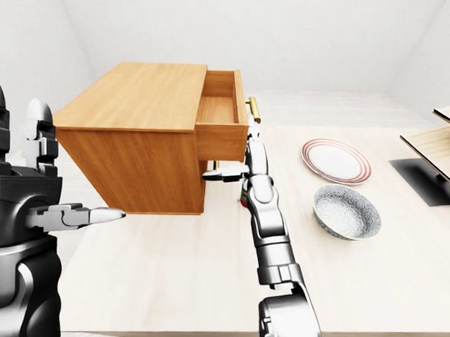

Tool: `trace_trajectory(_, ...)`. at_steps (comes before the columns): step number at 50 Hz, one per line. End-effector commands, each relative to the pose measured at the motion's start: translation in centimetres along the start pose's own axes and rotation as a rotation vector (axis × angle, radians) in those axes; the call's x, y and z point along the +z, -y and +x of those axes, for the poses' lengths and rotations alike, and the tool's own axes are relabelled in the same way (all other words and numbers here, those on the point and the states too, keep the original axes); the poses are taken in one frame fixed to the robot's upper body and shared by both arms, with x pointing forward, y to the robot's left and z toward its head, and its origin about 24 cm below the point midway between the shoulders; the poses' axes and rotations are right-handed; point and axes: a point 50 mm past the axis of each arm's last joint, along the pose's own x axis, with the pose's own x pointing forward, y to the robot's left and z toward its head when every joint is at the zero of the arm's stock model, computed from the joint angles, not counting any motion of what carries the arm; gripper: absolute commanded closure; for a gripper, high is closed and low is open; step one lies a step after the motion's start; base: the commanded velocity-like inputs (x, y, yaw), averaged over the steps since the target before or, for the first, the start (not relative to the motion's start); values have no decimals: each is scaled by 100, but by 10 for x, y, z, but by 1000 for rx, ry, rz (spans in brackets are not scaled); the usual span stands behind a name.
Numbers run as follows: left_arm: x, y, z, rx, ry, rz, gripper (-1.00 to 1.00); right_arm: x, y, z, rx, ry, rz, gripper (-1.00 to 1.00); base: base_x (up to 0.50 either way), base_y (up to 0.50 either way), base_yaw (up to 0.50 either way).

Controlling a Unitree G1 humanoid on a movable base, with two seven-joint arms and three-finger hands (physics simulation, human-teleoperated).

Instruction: Close the top drawer of the cabinet.

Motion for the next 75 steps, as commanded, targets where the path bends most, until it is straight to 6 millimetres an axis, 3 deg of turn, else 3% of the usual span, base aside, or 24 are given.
trace_trajectory(1, -1, 0, 0, -1, -5, -2, -100, 10, -20, 4, 79, 30, 9, -100, 1, 0, 0)
trace_trajectory(25, 0, 0, 0, 0, 2, -5, -100, -21, -55, -2, 176, -77, 56, -100, 0, 0, 0)
trace_trajectory(75, -1, 0, 1, -3, 0, -14, -100, -21, -108, 7, 334, -81, 104, -100, 0, 0, 0)
